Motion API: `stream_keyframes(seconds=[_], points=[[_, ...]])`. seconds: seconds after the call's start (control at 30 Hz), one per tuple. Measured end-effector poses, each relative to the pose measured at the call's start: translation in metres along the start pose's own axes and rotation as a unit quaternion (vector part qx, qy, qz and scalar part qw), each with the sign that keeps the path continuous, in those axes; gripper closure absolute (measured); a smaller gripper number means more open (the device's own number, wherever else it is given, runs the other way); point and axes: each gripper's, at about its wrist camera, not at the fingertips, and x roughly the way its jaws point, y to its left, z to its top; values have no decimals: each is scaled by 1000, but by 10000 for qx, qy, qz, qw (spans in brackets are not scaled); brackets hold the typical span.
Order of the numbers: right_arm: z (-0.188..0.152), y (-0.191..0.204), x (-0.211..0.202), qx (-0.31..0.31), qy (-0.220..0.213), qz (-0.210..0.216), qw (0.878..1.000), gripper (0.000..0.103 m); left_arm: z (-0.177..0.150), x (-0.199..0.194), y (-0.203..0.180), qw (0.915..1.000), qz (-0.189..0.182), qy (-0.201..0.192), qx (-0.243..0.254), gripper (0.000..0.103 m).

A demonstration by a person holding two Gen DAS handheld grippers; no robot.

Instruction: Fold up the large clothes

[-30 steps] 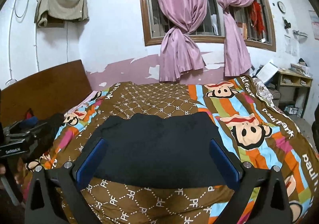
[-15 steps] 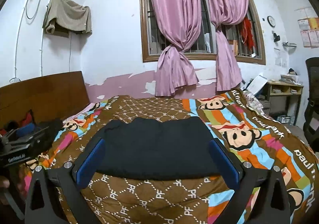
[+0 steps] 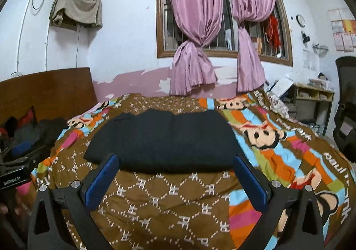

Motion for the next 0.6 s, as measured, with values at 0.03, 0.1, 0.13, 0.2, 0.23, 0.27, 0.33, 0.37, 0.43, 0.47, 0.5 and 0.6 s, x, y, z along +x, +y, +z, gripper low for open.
stream_keyframes(seconds=[0.03, 0.1, 0.13, 0.2, 0.23, 0.27, 0.33, 0.37, 0.43, 0.47, 0.5, 0.6], points=[[-3, 0, 0, 0, 37, 13, 10000, 0, -2, 0, -4, 9999, -28, 73, 99, 2], [-9, 2, 0, 9, 90, 12, 10000, 0, -7, 3, -5, 9996, 11, 181, 220, 2], [-13, 3, -1, 19, 123, 12, 9999, 0, -10, 4, -7, 9994, 27, 251, 247, 2], [-18, 4, -1, 86, 189, 0, 9998, 0, -16, 7, -6, 9993, 21, 295, 221, 2], [-21, 4, -1, 109, 203, 2, 9997, 0, -18, 9, -6, 9993, 14, 319, 214, 2], [-23, 4, 1, 104, 226, 1, 9997, 0, -20, 10, -6, 9992, -15, 344, 223, 2], [-25, 4, 3, 81, 249, -18, 9997, 0, -25, 17, -9, 9987, -19, 431, 284, 2], [-27, 4, 6, 90, 267, 8, 9996, 0, -27, 19, -9, 9985, 10, 458, 304, 2], [-29, 2, 9, 104, 301, 17, 9995, 0, -29, 23, -9, 9982, 32, 512, 304, 2], [-31, 2, 11, 122, 347, 14, 9993, 0, -30, 23, -8, 9983, 36, 507, 277, 2], [-32, 2, 13, 141, 371, 33, 9992, 0, -30, 22, -7, 9985, 25, 487, 246, 2], [-34, 0, 15, 162, 395, 1, 9991, 0, -29, 19, -5, 9989, 16, 416, 223, 2]])
